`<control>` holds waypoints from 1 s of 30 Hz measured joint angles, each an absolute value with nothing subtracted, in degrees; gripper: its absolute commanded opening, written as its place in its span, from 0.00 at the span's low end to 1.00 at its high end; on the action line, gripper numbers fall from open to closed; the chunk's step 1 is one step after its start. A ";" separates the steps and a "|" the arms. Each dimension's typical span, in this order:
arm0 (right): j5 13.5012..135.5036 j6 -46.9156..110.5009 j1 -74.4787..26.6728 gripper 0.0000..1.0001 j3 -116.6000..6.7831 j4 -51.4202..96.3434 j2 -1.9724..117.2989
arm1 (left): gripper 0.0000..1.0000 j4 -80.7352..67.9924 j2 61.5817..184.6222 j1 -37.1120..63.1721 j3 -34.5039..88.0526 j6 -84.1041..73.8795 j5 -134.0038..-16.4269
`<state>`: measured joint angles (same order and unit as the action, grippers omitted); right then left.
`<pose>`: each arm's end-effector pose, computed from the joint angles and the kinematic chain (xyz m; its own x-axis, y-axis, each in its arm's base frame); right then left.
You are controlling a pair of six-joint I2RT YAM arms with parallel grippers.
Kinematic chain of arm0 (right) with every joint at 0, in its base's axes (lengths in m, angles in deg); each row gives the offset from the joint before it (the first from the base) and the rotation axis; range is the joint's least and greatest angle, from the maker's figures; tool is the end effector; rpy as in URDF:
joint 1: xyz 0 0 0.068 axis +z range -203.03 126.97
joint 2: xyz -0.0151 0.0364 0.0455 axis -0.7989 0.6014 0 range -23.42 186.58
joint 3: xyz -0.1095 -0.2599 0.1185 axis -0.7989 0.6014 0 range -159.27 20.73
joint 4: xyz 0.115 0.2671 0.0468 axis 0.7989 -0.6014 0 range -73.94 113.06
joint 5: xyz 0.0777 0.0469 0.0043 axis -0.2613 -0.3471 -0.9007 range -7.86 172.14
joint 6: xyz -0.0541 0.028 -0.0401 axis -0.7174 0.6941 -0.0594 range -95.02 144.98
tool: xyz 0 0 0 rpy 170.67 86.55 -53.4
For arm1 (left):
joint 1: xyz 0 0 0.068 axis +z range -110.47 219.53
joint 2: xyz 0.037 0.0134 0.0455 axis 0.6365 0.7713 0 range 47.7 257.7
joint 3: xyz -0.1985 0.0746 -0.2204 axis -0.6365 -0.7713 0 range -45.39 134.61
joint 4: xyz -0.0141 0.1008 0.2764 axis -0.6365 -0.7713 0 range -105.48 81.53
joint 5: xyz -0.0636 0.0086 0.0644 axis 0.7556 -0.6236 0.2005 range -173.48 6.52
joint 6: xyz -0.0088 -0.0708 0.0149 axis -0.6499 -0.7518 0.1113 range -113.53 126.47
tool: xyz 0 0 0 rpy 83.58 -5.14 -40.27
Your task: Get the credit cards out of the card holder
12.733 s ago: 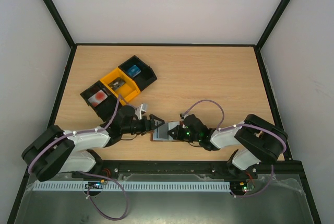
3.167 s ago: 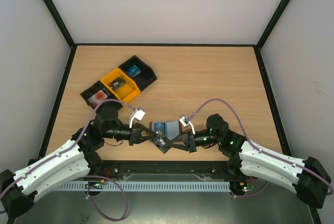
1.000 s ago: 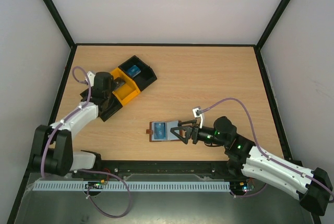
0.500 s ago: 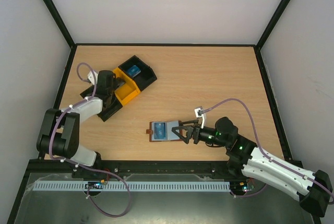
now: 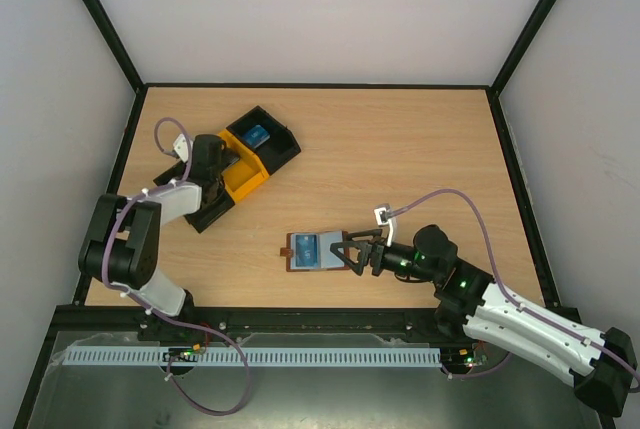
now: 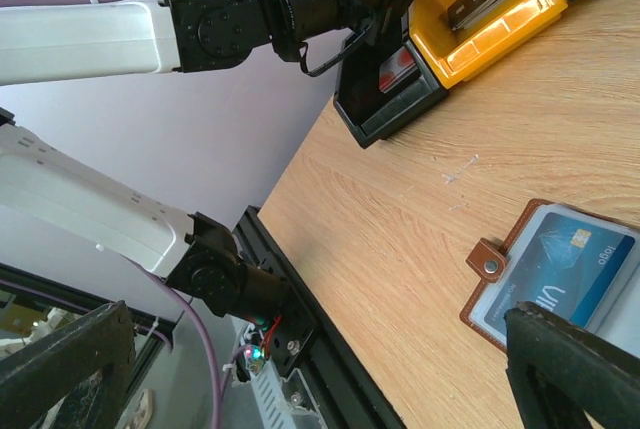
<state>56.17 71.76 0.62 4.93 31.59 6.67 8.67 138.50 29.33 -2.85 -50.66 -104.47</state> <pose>0.0830 0.1576 0.2390 -0.7566 0.0772 -0.6493 -0.6293 0.1835 0.7552 0.3653 -0.0436 0.1750 -0.1613 -0.7677 -0.6202 -0.5014 0.6050 -0.6185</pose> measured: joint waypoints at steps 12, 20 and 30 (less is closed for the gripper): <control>56.80 71.02 0.62 0.98 4.96 29.84 5.66 | 0.03 8.56 140.56 29.31 -1.60 -49.06 -105.04; 56.87 70.36 0.62 0.98 4.93 29.49 5.68 | 0.10 7.88 141.52 29.31 -0.01 -47.88 -106.09; 57.26 70.36 0.62 0.98 4.96 28.82 5.68 | 0.14 6.70 142.02 29.31 0.73 -46.42 -107.46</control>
<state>57.26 70.36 0.62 4.96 28.82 5.68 6.70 142.02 29.31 0.73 -46.42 -107.46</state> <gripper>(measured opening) 0.978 0.137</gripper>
